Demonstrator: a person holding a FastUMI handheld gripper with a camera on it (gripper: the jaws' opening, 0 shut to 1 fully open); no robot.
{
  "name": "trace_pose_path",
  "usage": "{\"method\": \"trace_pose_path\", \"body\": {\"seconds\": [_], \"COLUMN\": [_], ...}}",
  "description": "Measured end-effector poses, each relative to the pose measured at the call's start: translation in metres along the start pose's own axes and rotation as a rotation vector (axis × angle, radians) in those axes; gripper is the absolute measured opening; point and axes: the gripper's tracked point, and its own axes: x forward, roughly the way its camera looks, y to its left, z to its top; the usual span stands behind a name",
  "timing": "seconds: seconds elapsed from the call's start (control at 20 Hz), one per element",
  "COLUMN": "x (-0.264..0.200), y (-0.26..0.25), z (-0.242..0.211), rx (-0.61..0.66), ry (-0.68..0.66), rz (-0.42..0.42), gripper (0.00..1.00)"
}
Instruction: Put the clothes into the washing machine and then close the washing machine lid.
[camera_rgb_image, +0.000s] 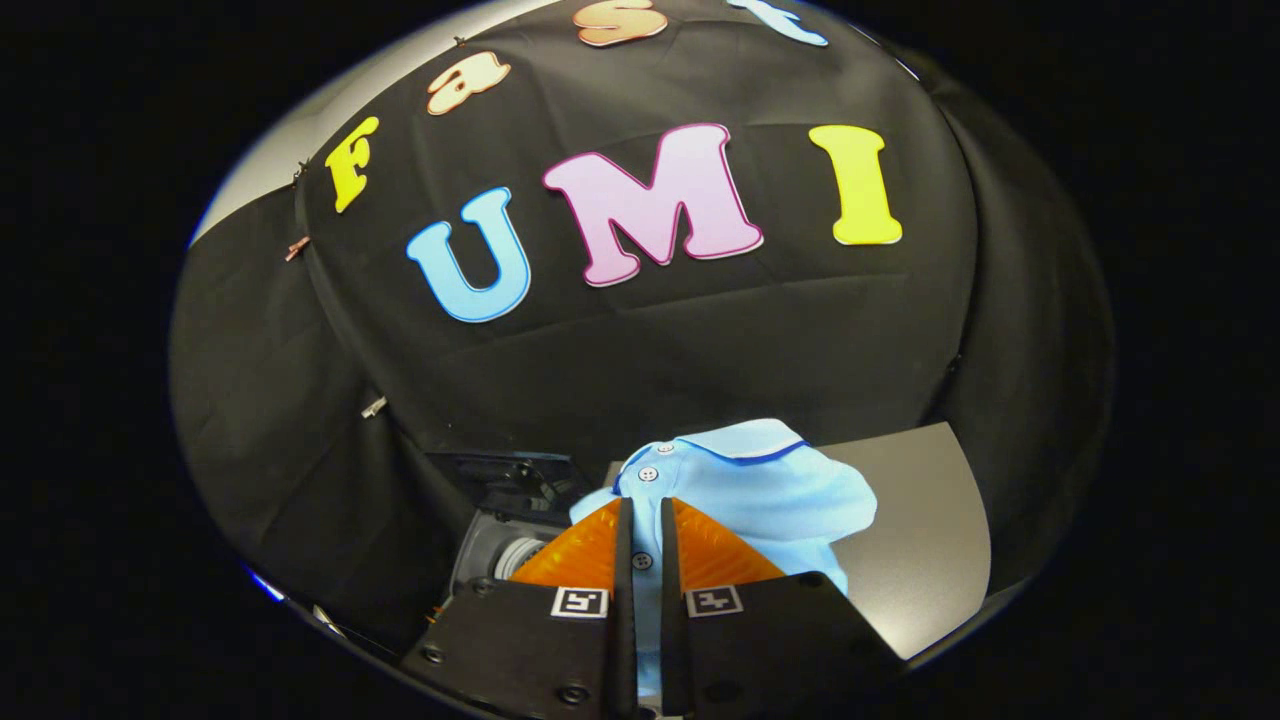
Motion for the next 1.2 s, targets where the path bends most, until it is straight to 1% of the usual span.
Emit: {"method": "trace_pose_path", "body": {"seconds": [0.3,0.55,0.6,0.65,0.75,0.95,1.05,1.2], "x": [0.012,0.045,0.051,0.061,0.076,0.108,0.120,0.134], "y": [0.071,0.142,0.159,0.170,0.200,0.238,0.241,0.241], "z": [0.010,0.002,-0.003,-0.004,-0.017,-0.057,-0.081,-0.112], "rx": [-0.042,-0.079,-0.076,-0.121,-0.145,-0.173,-0.192,-0.182], "ry": [-0.023,-0.002,-0.001,0.001,0.046,0.126,0.169,0.228], "rz": [0.028,0.081,0.090,0.082,0.117,0.152,0.149,0.139], "gripper": [0.14,0.14,0.05,0.05,0.05,0.05,0.05,0.05]}}
